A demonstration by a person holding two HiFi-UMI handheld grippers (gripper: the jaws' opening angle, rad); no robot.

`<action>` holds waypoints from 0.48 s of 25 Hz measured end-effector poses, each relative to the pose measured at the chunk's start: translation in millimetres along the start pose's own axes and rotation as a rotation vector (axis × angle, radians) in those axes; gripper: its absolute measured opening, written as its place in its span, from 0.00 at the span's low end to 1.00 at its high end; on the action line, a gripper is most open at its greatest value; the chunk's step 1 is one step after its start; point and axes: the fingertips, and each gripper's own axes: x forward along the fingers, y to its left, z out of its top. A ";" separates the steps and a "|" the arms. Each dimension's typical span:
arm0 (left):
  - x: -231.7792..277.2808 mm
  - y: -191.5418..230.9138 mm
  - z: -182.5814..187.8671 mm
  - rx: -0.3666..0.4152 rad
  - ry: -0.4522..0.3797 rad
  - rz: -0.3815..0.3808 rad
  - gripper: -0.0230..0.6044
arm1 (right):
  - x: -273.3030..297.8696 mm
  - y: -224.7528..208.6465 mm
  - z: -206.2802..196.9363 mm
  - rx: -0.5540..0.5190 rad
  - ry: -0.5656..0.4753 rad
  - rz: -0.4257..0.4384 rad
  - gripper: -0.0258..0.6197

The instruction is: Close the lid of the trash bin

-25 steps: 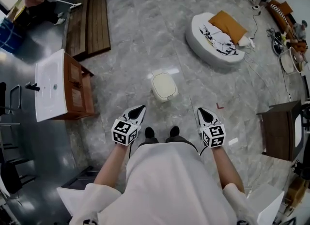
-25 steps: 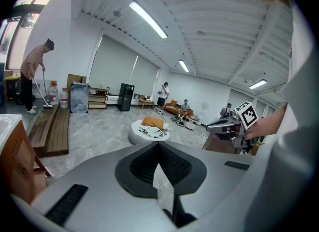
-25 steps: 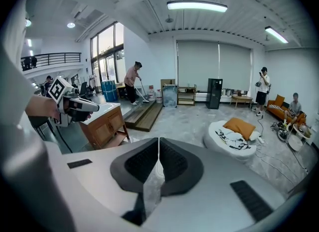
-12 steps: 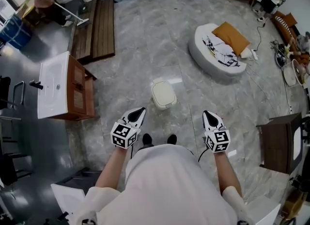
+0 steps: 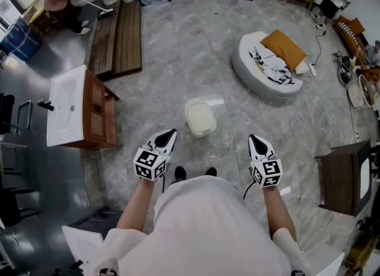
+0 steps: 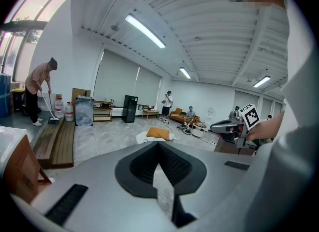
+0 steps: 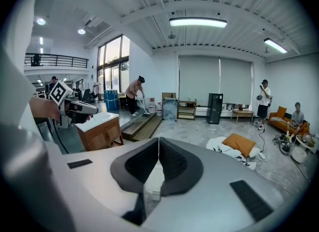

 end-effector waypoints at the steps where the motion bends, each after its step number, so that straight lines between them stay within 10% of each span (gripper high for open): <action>1: 0.3 0.4 -0.1 -0.001 -0.001 0.001 0.06 | 0.2 -0.2 0.3 0.000 -0.002 0.000 0.09; 12: 2.8 2.9 0.2 -0.013 0.001 0.004 0.06 | -1.3 -2.3 1.0 0.005 -0.005 -0.007 0.09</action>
